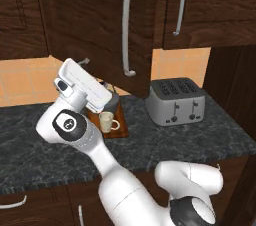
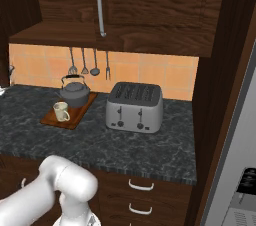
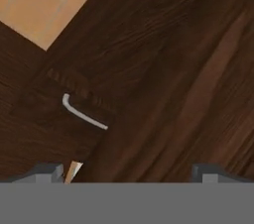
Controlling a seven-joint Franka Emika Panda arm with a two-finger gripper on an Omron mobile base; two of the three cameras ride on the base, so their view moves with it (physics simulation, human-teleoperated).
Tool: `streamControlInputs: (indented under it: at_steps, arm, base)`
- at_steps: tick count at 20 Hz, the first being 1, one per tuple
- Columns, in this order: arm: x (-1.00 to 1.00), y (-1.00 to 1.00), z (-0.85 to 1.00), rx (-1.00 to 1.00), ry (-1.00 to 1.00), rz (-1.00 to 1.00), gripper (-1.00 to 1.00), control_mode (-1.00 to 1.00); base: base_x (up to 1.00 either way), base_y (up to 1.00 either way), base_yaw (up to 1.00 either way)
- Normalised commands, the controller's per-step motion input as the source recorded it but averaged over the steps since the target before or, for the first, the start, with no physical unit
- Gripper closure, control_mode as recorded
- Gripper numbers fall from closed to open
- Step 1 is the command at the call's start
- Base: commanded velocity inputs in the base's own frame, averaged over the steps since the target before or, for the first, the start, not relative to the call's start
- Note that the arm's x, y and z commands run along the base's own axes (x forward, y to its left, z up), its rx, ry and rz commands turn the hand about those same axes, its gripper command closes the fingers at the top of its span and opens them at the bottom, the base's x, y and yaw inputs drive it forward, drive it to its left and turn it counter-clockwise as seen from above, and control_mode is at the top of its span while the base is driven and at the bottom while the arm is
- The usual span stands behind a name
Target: Pick the kettle from the counter and place it on the tray. Then pick the mug from the cabinet and place it on the tray. Then close the cabinet doors.
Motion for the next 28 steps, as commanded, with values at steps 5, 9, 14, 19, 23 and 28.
streamControlInputs:
  at_steps: [5, 9, 14, 19, 23, 28]
  arm:
    - [0.61, -0.82, 0.19, 0.19, 0.0, 0.29, -1.0, -1.0]
    - [0.74, -0.71, 0.18, 0.19, 0.0, 0.32, -1.0, -1.0]
    - [0.84, -0.6, 0.27, 0.2, 0.0, 0.34, -1.0, -1.0]
    - [0.86, -0.57, 0.27, 0.2, 0.0, 0.34, -1.0, -1.0]
    - [0.8, -0.49, 0.27, 0.19, 0.04, 0.31, -1.0, -1.0]
    - [0.77, -0.37, 0.18, 0.17, 0.09, 0.24, -1.0, -1.0]
  base:
    - [0.0, 0.0, 0.0]
    - [0.0, 0.0, 0.0]
    - [0.0, 0.0, 0.0]
    - [0.0, 0.0, 0.0]
    - [0.0, 0.0, 0.0]
    - [0.0, 0.0, 0.0]
